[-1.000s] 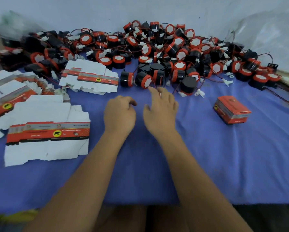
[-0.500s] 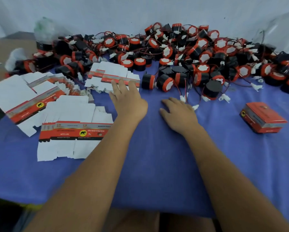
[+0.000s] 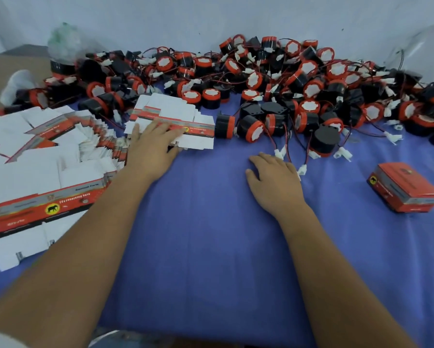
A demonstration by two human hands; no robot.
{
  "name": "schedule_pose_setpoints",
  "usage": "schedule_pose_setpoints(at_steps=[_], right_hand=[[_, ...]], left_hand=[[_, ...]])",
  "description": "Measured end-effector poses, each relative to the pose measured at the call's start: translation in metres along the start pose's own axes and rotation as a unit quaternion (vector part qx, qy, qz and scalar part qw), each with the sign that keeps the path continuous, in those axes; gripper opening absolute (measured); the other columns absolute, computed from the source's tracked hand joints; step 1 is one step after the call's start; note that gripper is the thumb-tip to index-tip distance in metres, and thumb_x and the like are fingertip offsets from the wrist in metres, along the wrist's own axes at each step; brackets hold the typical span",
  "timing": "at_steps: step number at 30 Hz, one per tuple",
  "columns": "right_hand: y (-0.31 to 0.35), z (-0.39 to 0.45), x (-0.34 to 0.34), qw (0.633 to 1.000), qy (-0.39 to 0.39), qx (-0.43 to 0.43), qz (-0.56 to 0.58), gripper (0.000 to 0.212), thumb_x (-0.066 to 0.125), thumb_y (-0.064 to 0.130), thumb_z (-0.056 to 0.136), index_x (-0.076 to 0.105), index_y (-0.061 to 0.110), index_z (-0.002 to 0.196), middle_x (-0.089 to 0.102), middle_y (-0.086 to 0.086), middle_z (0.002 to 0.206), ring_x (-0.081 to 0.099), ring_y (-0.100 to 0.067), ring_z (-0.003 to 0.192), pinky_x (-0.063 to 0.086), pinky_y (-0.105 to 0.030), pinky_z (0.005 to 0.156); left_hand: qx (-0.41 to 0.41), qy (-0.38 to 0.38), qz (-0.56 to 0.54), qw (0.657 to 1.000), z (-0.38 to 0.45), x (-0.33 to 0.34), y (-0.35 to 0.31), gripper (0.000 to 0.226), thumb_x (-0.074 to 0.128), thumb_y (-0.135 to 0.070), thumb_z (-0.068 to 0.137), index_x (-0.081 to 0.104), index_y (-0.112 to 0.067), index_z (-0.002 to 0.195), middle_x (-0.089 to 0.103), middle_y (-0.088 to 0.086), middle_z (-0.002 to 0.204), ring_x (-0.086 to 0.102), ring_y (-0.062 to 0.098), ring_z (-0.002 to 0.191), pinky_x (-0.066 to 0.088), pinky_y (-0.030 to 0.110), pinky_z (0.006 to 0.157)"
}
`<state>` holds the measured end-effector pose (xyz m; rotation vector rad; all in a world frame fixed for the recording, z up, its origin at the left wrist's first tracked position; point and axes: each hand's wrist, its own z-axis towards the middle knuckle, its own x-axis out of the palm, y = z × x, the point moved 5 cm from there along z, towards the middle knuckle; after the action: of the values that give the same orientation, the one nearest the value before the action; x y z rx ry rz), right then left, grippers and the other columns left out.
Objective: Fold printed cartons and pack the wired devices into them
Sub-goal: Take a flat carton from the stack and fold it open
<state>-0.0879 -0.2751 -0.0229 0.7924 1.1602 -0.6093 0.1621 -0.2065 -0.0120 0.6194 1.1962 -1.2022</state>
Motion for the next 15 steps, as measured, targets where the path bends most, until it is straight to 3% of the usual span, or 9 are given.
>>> schedule_pose_setpoints(at_steps=[2, 5, 9, 13, 15], right_hand=[[0.001, -0.001, -0.002, 1.000, -0.012, -0.006, 0.021, 0.041, 0.040, 0.031, 0.102, 0.048, 0.017, 0.139, 0.046, 0.002, 0.146, 0.039, -0.021, 0.134, 0.024, -0.037, 0.109], [0.001, -0.004, -0.005, 0.997, -0.030, -0.005, 0.065, 0.037, 0.046, 0.025, 0.099, 0.053, 0.014, 0.134, 0.054, 0.000, 0.136, 0.045, -0.024, 0.126, 0.031, -0.037, 0.104], [-0.004, -0.011, -0.008, 0.974, -0.042, 0.020, 0.224, 0.046, 0.051, 0.026, 0.099, 0.042, 0.023, 0.144, 0.051, 0.003, 0.139, 0.048, -0.015, 0.124, 0.041, -0.027, 0.094], [-0.015, -0.014, -0.015, 0.910, -0.085, 0.082, 0.397, 0.046, 0.054, 0.025, 0.099, 0.041, 0.032, 0.143, 0.057, 0.005, 0.123, 0.053, 0.004, 0.091, 0.040, -0.003, 0.066], [-0.019, -0.017, -0.019, 0.871, -0.092, 0.084, 0.475, 0.049, 0.057, 0.023, 0.098, 0.040, 0.038, 0.142, 0.053, 0.010, 0.124, 0.054, 0.006, 0.095, 0.041, 0.001, 0.069]], left_hand=[[0.017, -0.043, -0.005, 0.999, -0.003, -0.004, -0.011, 0.043, 0.059, -0.027, 0.095, 0.057, -0.031, 0.137, 0.054, 0.007, 0.134, 0.037, 0.030, 0.133, 0.015, 0.050, 0.118], [0.021, -0.078, -0.021, 0.997, -0.011, -0.008, -0.033, 0.034, 0.067, -0.030, 0.089, 0.070, -0.031, 0.123, 0.055, 0.009, 0.112, 0.044, 0.032, 0.114, 0.024, 0.043, 0.105], [0.010, -0.084, -0.100, 0.991, -0.021, -0.009, -0.063, 0.026, 0.065, -0.041, 0.092, 0.073, -0.034, 0.116, 0.059, -0.001, 0.121, 0.048, 0.024, 0.121, 0.023, 0.047, 0.110], [-0.029, -0.118, -0.189, 0.975, -0.033, -0.010, -0.089, 0.023, 0.063, -0.041, 0.094, 0.074, -0.035, 0.112, 0.067, -0.009, 0.123, 0.055, 0.016, 0.120, 0.022, 0.058, 0.113], [-0.020, -0.136, -0.305, 0.942, -0.041, -0.009, -0.100, 0.021, 0.067, -0.036, 0.091, 0.076, -0.029, 0.109, 0.069, -0.007, 0.118, 0.059, 0.015, 0.117, 0.029, 0.060, 0.111]])
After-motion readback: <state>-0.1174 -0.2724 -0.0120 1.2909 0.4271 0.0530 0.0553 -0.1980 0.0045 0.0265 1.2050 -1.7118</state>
